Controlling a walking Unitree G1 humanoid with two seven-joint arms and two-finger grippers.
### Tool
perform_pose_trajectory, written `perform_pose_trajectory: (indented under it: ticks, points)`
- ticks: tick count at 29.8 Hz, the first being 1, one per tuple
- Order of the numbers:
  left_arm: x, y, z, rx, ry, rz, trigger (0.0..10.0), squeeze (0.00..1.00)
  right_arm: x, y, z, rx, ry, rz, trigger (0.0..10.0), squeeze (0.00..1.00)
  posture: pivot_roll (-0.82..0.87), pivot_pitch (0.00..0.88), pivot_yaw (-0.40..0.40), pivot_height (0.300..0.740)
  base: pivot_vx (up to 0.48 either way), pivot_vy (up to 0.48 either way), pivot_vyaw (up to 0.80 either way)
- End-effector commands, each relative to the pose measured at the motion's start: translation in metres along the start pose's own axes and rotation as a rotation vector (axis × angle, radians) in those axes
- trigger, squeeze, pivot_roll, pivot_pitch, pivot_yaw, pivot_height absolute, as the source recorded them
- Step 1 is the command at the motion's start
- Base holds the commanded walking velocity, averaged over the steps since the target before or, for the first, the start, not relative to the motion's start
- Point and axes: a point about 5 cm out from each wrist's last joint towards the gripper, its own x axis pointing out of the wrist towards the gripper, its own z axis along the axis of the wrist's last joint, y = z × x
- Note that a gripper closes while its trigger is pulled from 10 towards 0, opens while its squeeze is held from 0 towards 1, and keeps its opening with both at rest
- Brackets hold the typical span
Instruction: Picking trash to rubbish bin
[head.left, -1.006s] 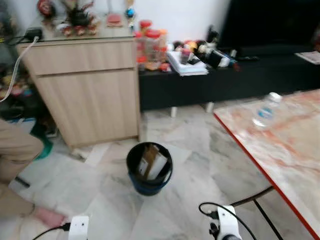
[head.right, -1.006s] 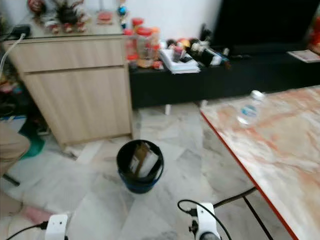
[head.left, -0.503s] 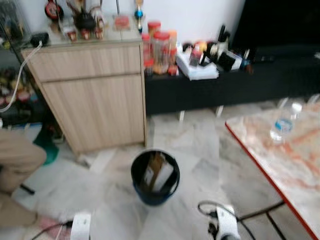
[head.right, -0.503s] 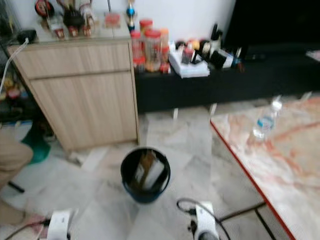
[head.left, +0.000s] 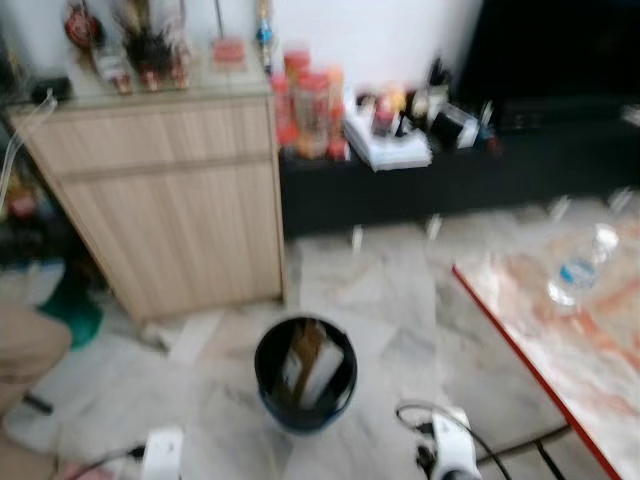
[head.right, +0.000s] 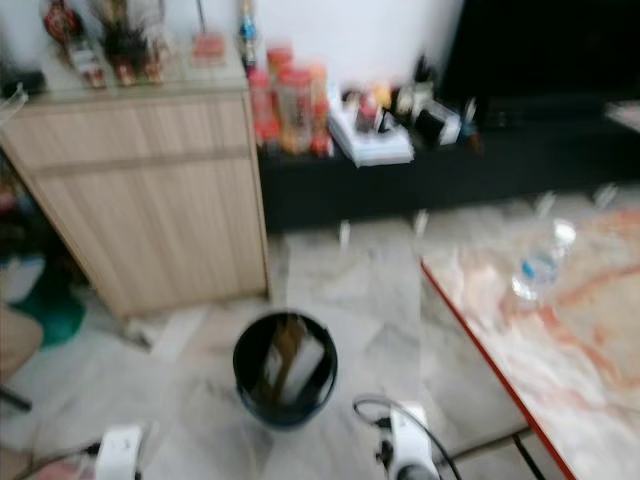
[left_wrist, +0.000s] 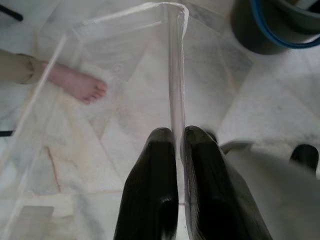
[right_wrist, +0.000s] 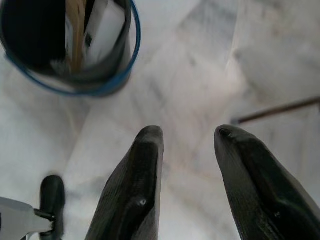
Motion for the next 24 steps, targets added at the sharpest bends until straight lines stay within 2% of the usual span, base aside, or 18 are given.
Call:
perform_pose_trajectory:
  ticks: [1,24]
  points:
    - [-0.0006,0.0096,-0.0033,0.007,0.011,0.019,10.0,0.00,0.0013,0.0087,0.0056,0.009,-0.022,0.018,10.0,0.00,0.05,0.037,-0.057,0.740,0.304,0.000,0.00]
    - [-0.0006,0.0138,-0.0036,-0.007,0.019,0.024,10.0,0.00,0.0012,0.0133,0.0045,-0.012,-0.021,0.031,10.0,0.00,0.06,0.055,-0.054,0.740,0.346,0.000,0.00]
